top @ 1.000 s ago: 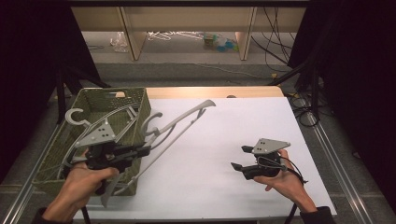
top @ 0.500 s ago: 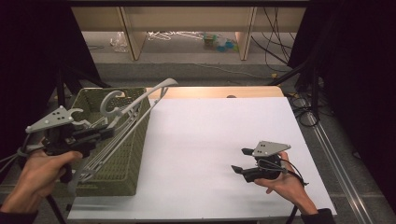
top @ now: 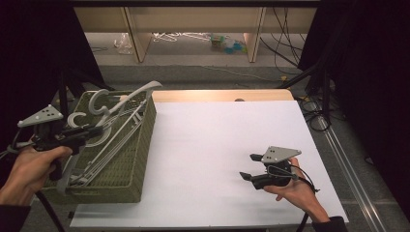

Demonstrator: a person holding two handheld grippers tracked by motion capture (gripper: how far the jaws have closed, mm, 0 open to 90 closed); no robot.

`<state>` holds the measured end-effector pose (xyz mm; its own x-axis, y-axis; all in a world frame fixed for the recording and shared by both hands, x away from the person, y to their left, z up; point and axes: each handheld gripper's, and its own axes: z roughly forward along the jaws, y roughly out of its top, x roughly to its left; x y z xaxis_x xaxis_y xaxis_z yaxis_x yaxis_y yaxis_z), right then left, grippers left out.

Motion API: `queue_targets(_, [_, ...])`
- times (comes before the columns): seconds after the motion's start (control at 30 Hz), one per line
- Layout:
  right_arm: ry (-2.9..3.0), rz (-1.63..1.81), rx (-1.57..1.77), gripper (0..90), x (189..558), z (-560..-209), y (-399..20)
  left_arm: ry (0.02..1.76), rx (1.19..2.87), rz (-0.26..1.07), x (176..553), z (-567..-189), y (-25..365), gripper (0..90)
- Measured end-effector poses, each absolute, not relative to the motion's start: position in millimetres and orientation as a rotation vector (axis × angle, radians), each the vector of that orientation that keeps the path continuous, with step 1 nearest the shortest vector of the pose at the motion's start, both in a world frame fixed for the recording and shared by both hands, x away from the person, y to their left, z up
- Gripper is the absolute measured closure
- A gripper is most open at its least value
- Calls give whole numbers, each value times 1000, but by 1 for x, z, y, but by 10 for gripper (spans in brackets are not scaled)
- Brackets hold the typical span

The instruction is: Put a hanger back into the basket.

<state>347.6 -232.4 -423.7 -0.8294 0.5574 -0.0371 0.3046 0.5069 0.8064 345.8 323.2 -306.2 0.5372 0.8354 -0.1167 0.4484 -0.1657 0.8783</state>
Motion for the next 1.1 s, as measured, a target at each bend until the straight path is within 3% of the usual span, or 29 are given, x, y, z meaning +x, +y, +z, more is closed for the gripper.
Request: queue_targets(1.1, [2484, 1220, 703, 291, 348, -427, -230, 1155, 1890, 525, 377, -325, 362, 793])
